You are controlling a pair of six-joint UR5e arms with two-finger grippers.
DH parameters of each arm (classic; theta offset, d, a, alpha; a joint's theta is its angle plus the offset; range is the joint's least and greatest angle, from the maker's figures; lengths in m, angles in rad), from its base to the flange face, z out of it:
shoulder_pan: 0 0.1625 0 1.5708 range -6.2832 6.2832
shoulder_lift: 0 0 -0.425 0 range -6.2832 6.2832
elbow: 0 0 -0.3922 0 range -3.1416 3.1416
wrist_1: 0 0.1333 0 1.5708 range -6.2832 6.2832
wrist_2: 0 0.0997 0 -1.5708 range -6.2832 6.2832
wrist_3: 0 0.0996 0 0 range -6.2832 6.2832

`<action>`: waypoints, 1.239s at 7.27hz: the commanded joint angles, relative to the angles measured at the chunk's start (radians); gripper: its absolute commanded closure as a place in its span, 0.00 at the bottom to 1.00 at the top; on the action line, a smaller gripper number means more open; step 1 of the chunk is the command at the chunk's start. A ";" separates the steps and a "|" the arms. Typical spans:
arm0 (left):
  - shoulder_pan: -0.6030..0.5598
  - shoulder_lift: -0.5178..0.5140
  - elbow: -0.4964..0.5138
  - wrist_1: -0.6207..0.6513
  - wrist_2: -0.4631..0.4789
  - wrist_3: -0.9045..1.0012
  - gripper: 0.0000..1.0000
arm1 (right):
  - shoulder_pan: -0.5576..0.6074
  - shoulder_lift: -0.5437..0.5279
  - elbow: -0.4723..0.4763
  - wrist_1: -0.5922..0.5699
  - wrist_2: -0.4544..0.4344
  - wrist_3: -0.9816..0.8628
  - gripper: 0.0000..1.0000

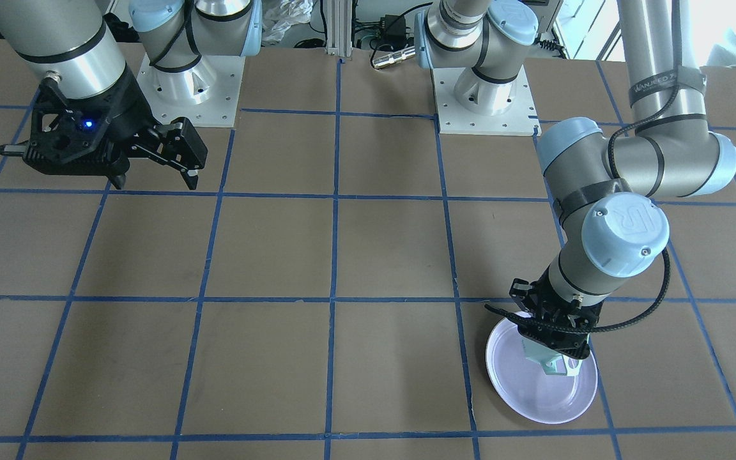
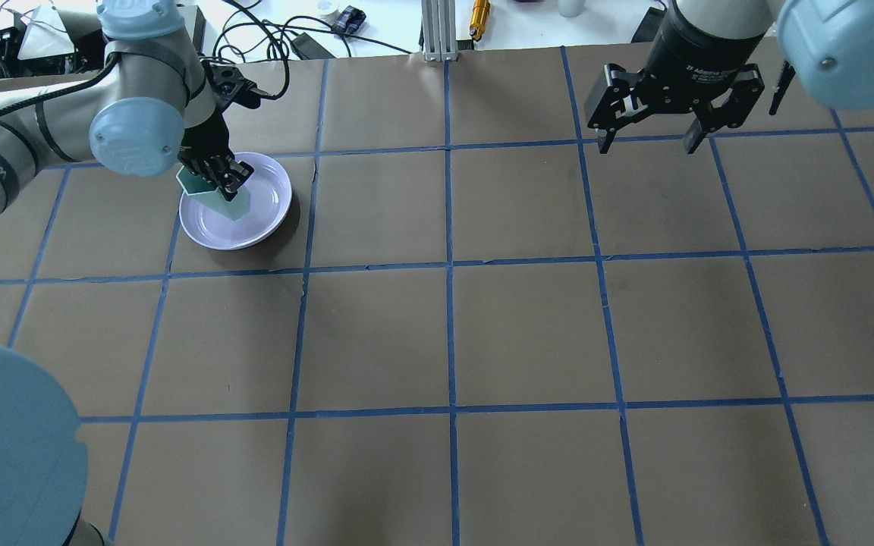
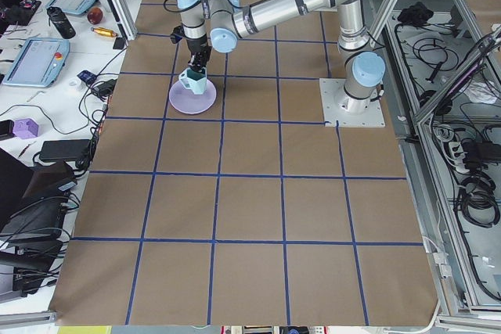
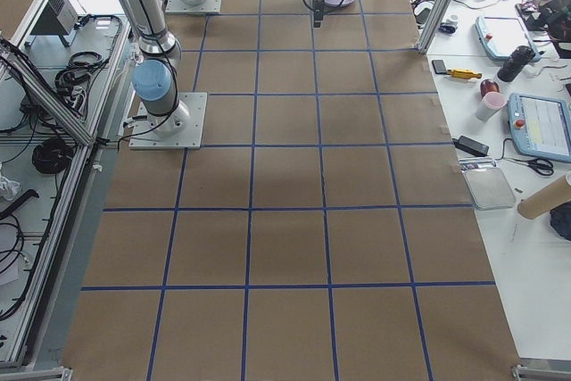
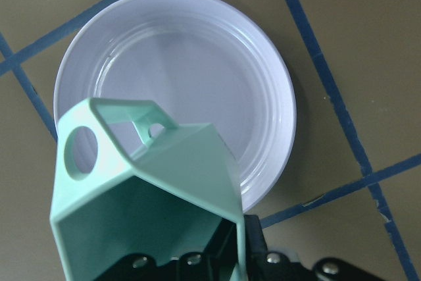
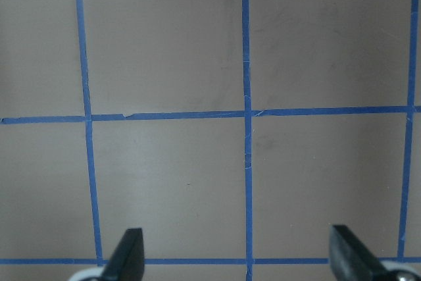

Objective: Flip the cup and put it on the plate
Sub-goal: 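Lower the mug onto the plate and open the left gripper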

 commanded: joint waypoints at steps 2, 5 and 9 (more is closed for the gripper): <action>0.000 -0.038 -0.001 0.044 0.005 0.005 1.00 | 0.000 0.000 0.000 0.000 0.000 0.000 0.00; 0.000 -0.060 -0.001 0.089 0.005 0.002 0.01 | 0.000 0.000 0.000 0.000 0.000 0.000 0.00; -0.008 0.041 -0.004 0.007 -0.002 -0.006 0.00 | 0.000 0.000 0.000 0.000 0.000 0.000 0.00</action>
